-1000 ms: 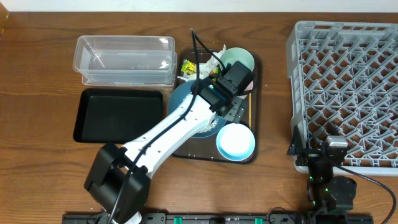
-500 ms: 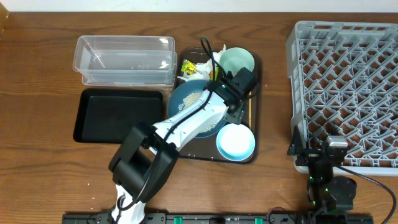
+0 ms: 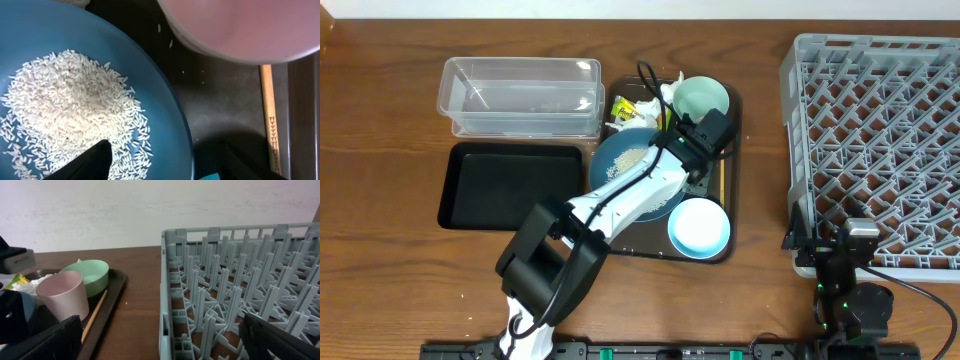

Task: Sort waste into correct bins and load items into the dishwasher rack
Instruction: 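Reach the left gripper over the brown tray to the blue rice bowl rim, then close the left gripper on the blue bowl's right rim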

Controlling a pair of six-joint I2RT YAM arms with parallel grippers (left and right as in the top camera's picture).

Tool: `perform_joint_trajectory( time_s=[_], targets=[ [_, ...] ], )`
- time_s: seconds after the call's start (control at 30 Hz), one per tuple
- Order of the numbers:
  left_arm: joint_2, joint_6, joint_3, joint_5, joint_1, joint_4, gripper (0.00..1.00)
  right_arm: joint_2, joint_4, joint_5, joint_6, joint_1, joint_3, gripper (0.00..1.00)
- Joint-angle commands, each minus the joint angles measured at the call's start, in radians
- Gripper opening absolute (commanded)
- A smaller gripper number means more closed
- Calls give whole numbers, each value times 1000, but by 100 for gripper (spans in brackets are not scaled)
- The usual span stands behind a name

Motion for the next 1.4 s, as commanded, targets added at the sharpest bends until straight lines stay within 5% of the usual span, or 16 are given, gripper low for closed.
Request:
perform_joint_trajectory(
  time_s=[0.0,0.57,1.37],
  targets=[
    [11,-47,-24,-6,-3,0,67,-7,-4,3,-13,-10,-1,99],
    [11,-86,-81,-5,-20,30,62,-7,-4,3,-13,-10,-1,99],
    [11,-75,-82,-65,-53,53,37,-7,-4,3,-13,-10,-1,99]
  ],
)
